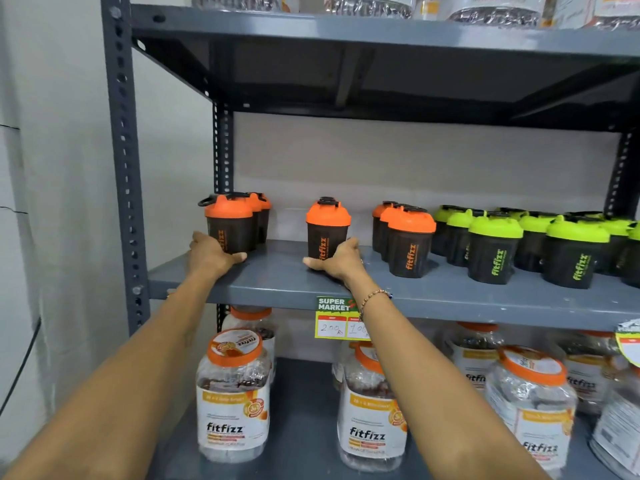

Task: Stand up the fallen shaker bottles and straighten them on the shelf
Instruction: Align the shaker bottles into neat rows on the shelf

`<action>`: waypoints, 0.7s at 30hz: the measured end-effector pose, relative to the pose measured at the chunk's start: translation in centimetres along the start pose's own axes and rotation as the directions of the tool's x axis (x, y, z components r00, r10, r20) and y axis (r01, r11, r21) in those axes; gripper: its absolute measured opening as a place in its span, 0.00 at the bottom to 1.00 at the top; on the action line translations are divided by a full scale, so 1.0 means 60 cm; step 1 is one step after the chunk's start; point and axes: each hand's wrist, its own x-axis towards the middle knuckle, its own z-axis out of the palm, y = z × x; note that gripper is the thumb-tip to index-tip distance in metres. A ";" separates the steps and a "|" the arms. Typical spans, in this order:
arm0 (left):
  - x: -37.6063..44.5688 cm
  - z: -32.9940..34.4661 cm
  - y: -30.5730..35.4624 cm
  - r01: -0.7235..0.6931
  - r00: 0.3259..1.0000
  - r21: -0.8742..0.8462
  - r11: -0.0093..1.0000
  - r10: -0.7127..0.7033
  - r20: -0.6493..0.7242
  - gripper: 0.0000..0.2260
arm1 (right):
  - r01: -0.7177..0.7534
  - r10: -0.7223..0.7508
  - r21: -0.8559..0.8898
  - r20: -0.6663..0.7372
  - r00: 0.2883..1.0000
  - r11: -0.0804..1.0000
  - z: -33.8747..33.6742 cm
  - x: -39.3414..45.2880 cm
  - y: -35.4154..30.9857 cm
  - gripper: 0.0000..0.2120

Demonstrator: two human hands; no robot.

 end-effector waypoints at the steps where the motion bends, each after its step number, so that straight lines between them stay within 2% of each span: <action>1: 0.000 0.003 -0.001 -0.019 1.000 0.021 1.000 0.019 -0.006 0.38 | 0.004 -0.004 -0.013 -0.010 1.000 1.000 0.002 0.003 0.001 0.45; 5: -0.004 0.012 -0.001 -0.058 0.997 0.105 0.993 0.063 -0.046 0.33 | 0.016 -0.017 -0.025 -0.027 0.999 1.000 0.007 0.010 0.005 0.41; 21: -0.013 0.011 0.001 -0.052 0.995 0.155 0.987 0.065 -0.080 0.33 | 0.033 -0.034 -0.084 -0.012 0.999 0.996 0.010 0.010 0.009 0.39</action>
